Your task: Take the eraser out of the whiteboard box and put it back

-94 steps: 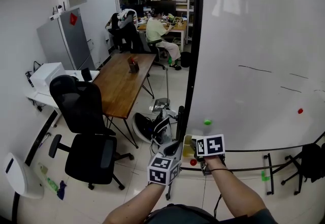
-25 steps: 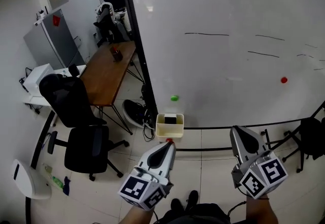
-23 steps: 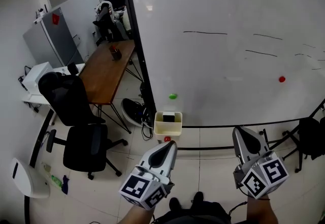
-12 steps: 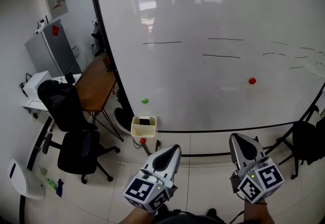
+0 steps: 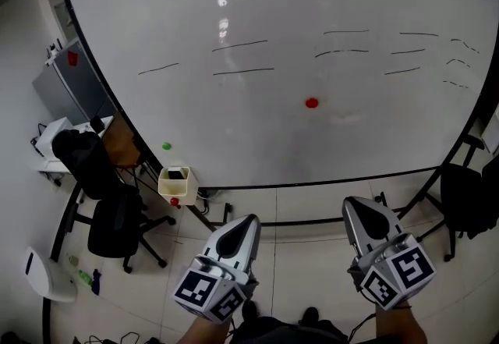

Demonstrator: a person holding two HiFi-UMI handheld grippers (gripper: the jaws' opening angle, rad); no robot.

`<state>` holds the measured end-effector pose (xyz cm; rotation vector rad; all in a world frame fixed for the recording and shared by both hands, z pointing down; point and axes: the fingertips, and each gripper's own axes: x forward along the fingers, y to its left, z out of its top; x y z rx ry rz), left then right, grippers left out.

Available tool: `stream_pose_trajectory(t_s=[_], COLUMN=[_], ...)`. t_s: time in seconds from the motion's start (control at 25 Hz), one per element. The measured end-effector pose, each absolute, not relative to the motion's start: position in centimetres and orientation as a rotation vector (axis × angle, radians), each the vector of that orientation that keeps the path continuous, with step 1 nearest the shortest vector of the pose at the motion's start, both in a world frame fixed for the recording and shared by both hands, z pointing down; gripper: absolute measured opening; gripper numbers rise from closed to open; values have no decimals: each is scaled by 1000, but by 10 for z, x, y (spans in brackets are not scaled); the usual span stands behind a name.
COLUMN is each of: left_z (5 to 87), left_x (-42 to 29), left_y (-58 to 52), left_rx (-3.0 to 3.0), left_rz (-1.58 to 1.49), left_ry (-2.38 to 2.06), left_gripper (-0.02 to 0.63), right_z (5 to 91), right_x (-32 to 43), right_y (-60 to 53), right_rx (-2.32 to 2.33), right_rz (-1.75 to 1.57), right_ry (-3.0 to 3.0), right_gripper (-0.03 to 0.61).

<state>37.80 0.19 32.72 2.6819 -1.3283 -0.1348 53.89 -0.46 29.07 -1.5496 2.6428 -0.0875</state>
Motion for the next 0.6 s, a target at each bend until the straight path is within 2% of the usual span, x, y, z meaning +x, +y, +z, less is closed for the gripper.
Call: stream_pose_trajectory(t_s=[0.2,0.6], left_z=[313,306], left_x=[397,367], left_y=[20,21], left_rx=[2736,2815], left_rz=[-135,-165], left_ry=[-1260,-1181], left_gripper=[23,23], right_z=[292,295], right_x=[563,543], right_y=[9,20], right_rx=[-1595,-1722], right_rz=[-106,-133], right_ry=[2581,2527], right_gripper=[15,15])
